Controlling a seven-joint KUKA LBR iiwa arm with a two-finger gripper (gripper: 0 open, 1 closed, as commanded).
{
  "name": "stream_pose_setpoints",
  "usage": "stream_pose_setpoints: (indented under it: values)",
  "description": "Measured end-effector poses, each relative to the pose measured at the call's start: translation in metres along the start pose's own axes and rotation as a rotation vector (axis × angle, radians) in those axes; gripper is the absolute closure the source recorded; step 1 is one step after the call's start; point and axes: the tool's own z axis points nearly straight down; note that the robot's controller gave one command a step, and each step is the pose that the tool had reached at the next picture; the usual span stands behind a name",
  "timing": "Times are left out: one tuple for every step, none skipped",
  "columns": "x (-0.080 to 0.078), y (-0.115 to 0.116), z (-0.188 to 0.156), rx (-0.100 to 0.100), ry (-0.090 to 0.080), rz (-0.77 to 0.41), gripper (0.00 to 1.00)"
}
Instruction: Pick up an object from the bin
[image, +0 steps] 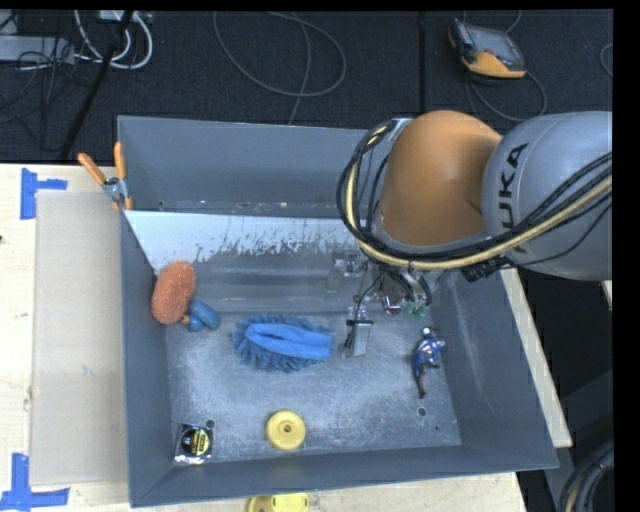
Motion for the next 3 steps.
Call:
stream_pose_setpoints:
  values:
    - [-0.001,0.0,-0.005,0.0,-0.008,0.001,0.0]
    - [-0.012,0.023,0.035,0.0,-0.017,0.006,0.0]
    - [-0.007,0.038,0.084,-0.001,-0.007,0.032,0.0]
